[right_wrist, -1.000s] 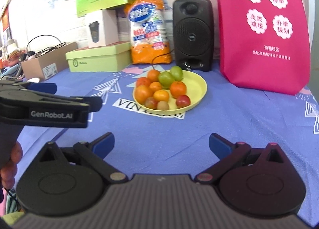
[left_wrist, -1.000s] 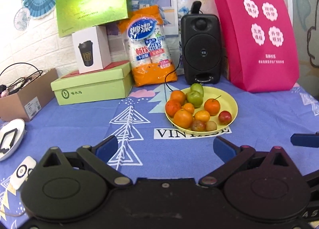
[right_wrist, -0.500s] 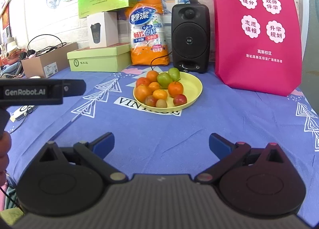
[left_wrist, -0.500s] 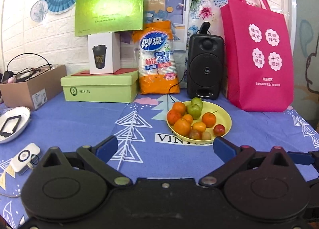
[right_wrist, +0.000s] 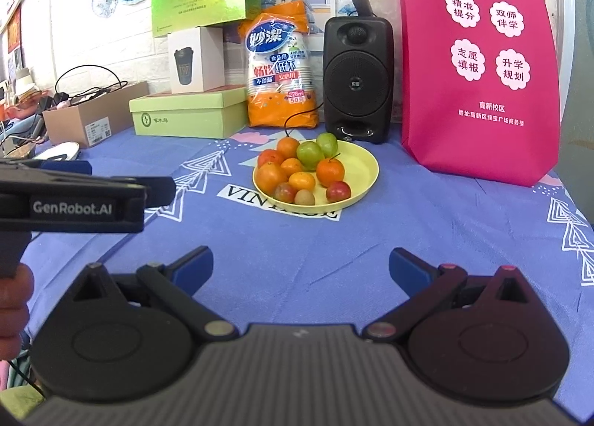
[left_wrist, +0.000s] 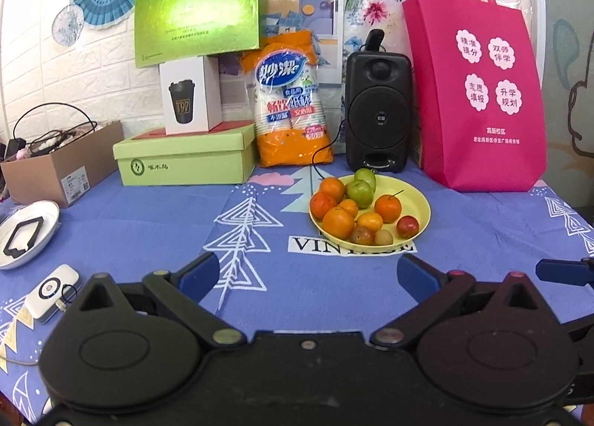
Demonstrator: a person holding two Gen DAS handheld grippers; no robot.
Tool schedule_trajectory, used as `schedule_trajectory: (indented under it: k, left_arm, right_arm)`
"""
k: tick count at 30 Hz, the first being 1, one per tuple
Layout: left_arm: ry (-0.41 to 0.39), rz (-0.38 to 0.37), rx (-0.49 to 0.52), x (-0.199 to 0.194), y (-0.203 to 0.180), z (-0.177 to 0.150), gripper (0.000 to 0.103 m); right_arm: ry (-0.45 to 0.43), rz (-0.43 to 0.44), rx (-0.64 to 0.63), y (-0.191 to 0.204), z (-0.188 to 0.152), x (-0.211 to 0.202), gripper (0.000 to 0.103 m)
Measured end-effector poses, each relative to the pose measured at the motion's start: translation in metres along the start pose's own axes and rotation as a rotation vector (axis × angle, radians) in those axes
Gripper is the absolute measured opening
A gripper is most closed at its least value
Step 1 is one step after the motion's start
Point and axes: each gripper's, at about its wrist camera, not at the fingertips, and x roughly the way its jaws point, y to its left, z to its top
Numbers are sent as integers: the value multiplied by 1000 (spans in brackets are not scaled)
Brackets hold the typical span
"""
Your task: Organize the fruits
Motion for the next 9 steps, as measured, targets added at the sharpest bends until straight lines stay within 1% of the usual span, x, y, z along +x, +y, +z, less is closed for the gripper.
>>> schedule_trajectory:
  k: [3, 9]
  left_arm:
    - [-17, -1, 23, -4, -3, -1, 103]
    - [-7, -14, 31, -6, -4, 0, 103]
  right_arm:
    - [0, -6, 1, 0, 0, 0, 103]
    - [-15, -11, 2, -1, 1, -8, 103]
